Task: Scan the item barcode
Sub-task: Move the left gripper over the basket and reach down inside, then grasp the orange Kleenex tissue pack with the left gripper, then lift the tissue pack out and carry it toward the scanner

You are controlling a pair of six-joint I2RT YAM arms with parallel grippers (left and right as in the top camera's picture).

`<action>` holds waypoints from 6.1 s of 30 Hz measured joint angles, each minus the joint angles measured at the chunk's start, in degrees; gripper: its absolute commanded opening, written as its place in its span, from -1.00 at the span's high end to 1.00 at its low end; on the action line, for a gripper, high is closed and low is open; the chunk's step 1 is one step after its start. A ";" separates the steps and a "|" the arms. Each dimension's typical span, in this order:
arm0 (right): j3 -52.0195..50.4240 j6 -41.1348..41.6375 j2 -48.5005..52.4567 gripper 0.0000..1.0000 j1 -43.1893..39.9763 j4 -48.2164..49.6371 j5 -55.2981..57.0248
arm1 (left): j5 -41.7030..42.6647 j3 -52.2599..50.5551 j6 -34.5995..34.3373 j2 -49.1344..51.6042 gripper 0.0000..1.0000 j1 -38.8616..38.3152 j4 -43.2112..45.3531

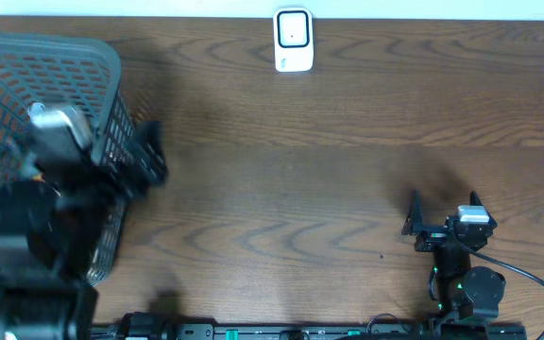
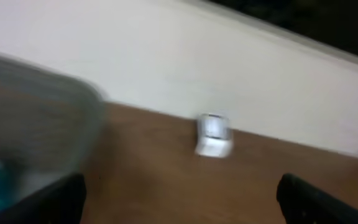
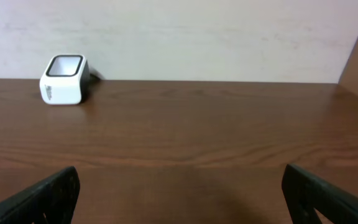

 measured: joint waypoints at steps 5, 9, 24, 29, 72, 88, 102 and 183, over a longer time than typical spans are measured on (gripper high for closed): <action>0.00 0.00 0.00 -0.99 0.00 -0.02 0.00 | -15.37 13.88 -2.16 11.74 -0.96 0.31 -8.59; 0.00 0.00 0.00 -0.98 0.00 -0.02 0.00 | -22.21 22.47 -4.81 20.13 -0.96 3.50 -15.45; 0.00 0.02 0.00 -0.98 0.00 -0.02 0.02 | -17.73 24.57 -27.04 37.83 -0.95 30.56 -32.46; 0.00 0.02 0.00 -0.98 0.00 -0.04 0.02 | -16.28 19.37 -36.30 39.10 -0.96 33.53 -33.00; 0.00 0.00 0.00 -0.99 0.00 -0.02 0.02 | -14.78 -9.84 -48.28 49.31 0.85 33.83 0.72; 0.00 0.00 0.00 -0.98 0.00 -0.02 0.02 | -14.80 -9.79 -39.71 47.04 0.86 33.88 0.85; 0.00 0.00 0.00 -0.99 0.00 -0.02 0.02 | -14.64 -9.55 -27.93 25.77 0.86 33.48 0.42; 0.00 0.00 0.00 -0.98 0.00 -0.02 0.02 | -5.92 -8.70 -96.91 67.78 -0.75 -43.41 52.74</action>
